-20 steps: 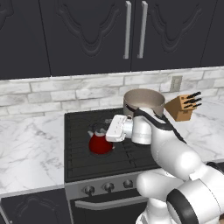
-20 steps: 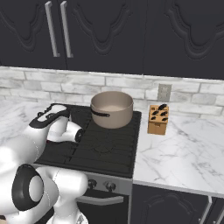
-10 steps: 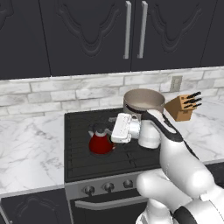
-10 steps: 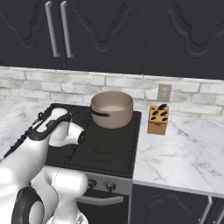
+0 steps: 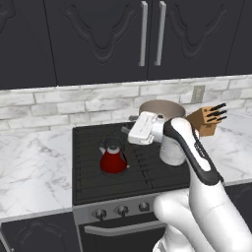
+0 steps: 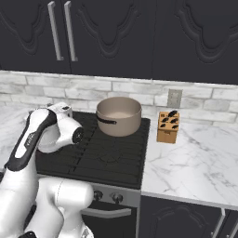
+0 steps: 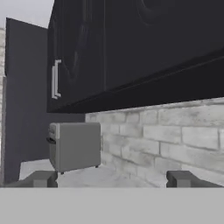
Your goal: Pick the kettle from the counter and place it on a stove burner. Then turn the burner on.
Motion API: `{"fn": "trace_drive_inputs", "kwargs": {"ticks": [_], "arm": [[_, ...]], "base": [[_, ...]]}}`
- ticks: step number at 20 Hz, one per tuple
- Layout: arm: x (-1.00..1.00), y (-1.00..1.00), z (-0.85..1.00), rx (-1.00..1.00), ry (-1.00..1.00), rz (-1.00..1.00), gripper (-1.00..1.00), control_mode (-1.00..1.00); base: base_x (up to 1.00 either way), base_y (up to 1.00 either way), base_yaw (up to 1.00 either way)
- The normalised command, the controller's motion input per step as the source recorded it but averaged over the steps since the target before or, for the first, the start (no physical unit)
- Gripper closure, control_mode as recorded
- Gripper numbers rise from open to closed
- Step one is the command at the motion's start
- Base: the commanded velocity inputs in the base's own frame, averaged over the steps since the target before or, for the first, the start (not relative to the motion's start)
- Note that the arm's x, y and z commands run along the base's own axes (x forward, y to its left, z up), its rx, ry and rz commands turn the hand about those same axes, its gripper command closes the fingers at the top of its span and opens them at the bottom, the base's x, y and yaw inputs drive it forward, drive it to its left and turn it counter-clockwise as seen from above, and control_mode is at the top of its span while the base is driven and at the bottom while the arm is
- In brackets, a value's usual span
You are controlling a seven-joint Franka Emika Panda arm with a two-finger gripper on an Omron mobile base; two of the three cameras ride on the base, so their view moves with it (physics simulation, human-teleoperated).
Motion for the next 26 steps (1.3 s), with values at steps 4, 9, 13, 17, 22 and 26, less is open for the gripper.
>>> {"fn": "trace_drive_inputs", "kwargs": {"ticks": [4, 9, 13, 17, 22, 26], "arm": [[-0.80, -0.08, 0.67, 0.00, 0.43, -0.39, -1.00, -1.00], [-0.99, -0.38, 0.35, 0.02, 0.54, -0.41, -1.00, -1.00], [-0.96, -0.16, 0.04, -0.03, 0.62, -0.37, -1.00, -1.00], [-0.25, 0.00, 0.05, -0.04, 0.06, -0.04, -1.00, -1.00], [-0.21, 0.36, -0.24, -0.08, 0.02, 0.03, -1.00, -1.00], [-0.62, 0.93, -0.80, -0.21, 0.10, 0.10, -1.00, -1.00]], "base": [[0.00, 0.00, 0.00], [0.00, 0.00, 0.00], [0.00, 0.00, 0.00], [0.00, 0.00, 0.00], [0.00, 0.00, 0.00], [0.00, 0.00, 0.00]]}}
